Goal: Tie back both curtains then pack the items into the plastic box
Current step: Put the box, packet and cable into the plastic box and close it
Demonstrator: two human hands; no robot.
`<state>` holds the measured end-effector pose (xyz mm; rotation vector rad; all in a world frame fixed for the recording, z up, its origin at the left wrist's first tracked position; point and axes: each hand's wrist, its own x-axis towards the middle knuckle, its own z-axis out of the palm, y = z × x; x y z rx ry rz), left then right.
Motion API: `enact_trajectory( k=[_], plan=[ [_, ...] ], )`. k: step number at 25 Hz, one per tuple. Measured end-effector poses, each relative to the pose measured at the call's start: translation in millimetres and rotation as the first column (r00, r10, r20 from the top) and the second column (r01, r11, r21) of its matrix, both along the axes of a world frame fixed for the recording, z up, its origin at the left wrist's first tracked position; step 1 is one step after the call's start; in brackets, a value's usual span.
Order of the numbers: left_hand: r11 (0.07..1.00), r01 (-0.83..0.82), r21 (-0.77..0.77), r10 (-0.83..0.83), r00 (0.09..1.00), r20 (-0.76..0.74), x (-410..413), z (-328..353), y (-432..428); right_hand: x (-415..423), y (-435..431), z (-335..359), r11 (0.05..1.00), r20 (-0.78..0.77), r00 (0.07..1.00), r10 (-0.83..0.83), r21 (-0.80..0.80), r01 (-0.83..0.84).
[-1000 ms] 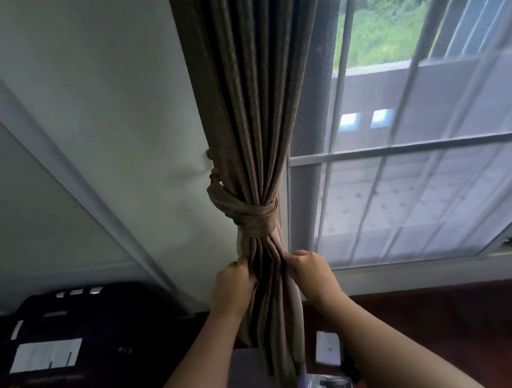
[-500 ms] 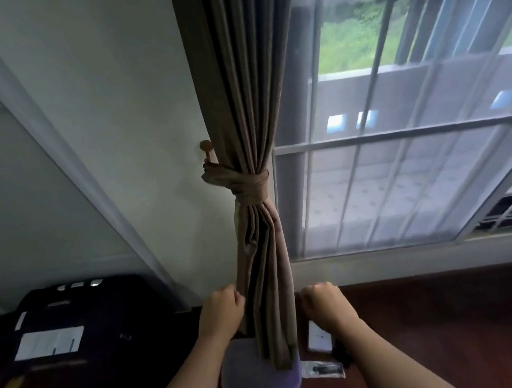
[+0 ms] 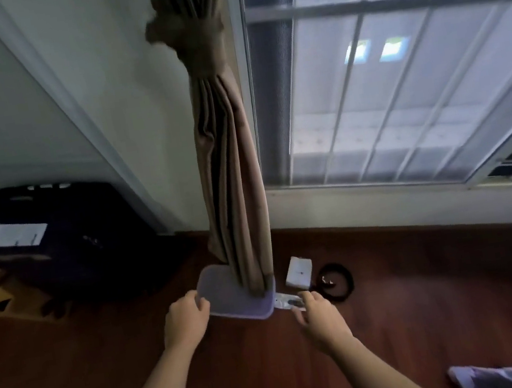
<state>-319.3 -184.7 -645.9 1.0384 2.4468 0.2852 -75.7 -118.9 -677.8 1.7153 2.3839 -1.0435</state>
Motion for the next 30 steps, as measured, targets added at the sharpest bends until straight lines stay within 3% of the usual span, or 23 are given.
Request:
enact_trajectory(
  k=[9,15,21,30],
  plan=[
    [0.978,-0.209,-0.018,0.208,0.978,-0.026,-66.9,-306.9,-0.1,-48.2,7.8,-309.6,0.994,0.071,0.997,-0.017,-0.111,0.024],
    [0.956,-0.289,0.053,0.292,0.955,-0.050,-111.6,-454.1,32.1,-89.2,41.8,-450.4,0.995,0.046,0.995,-0.086,0.059,0.083],
    [0.955,-0.290,0.059,0.289,0.957,0.031,-139.1,-524.1,62.3,-102.5,59.2,-512.7,0.972,-0.105,0.968,-0.227,-0.078,0.220],
    [0.939,-0.343,-0.002,0.336,0.917,0.215,-166.0,-546.0,57.1,-103.1,70.3,-529.4,0.953,-0.194,0.956,-0.221,-0.252,0.169]
  ],
)
